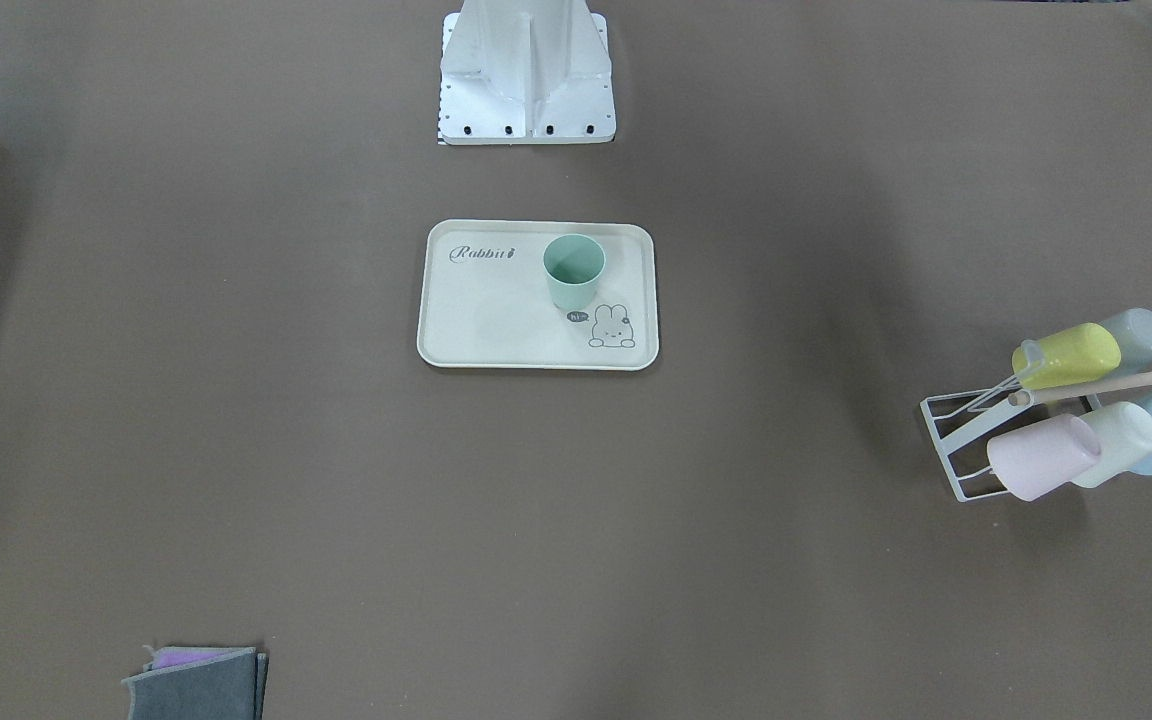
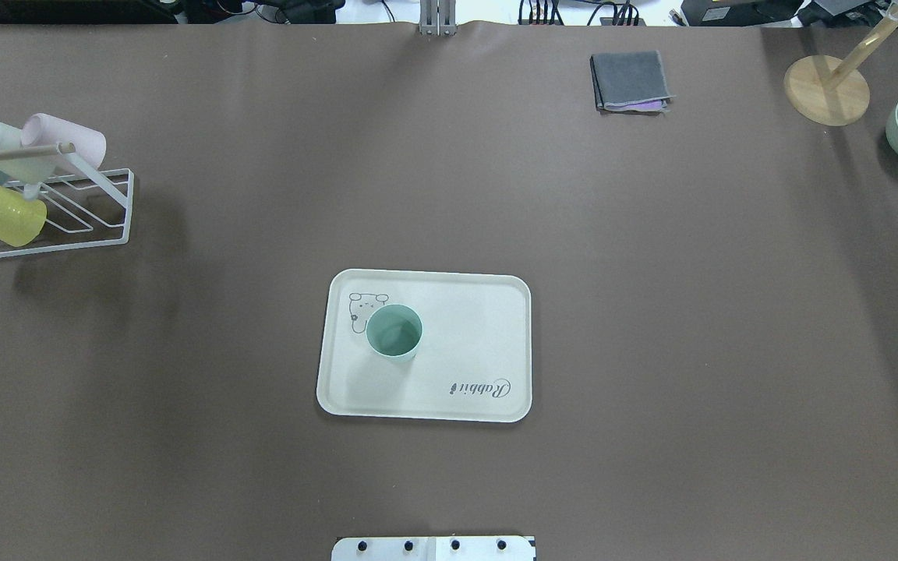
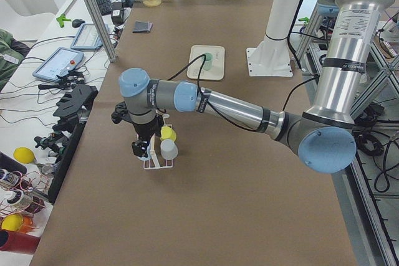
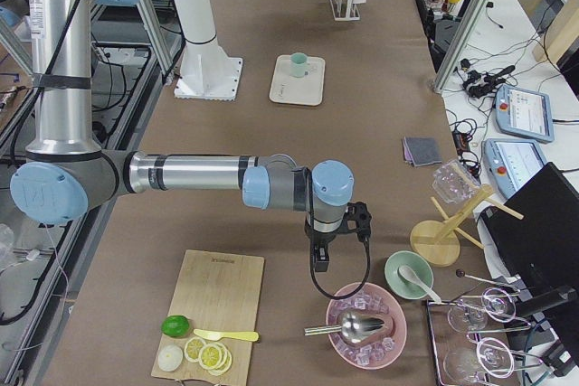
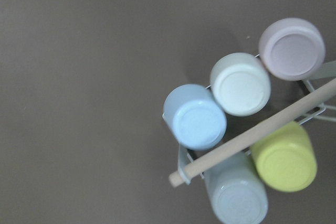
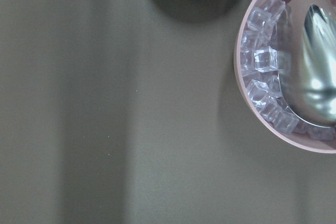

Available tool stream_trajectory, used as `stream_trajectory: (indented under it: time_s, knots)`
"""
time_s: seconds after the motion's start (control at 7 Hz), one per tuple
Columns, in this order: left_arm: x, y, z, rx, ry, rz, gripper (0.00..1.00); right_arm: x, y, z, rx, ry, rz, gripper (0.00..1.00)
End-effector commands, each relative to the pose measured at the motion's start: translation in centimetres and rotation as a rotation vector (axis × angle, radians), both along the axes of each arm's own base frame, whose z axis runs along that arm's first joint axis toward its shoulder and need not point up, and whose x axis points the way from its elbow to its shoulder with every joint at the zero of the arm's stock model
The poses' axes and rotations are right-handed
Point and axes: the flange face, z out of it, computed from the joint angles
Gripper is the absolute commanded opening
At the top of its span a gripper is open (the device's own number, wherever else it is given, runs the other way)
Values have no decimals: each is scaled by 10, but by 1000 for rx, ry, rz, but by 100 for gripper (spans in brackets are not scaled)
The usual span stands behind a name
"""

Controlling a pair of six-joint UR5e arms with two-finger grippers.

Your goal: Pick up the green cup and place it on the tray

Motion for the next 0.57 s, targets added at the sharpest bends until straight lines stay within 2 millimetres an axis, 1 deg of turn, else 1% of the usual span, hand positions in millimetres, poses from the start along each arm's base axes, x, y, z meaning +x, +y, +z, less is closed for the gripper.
stream_trajectory:
  time_s: [0.0,0.14,0.29,0.43]
  knots:
    - [-22,49,51,-155,101,-21,99,0,-1,-8,15,-4,0,100]
    - [-33,70,69,-207,152,-63,99,0,-1,-8,15,-2,0,100]
    - [-33,88,83,-237,156,-72,99,0,1,-7,14,-2,0,100]
    - [-38,89,80,-275,152,-138,99,0,1,-7,14,-4,0,100]
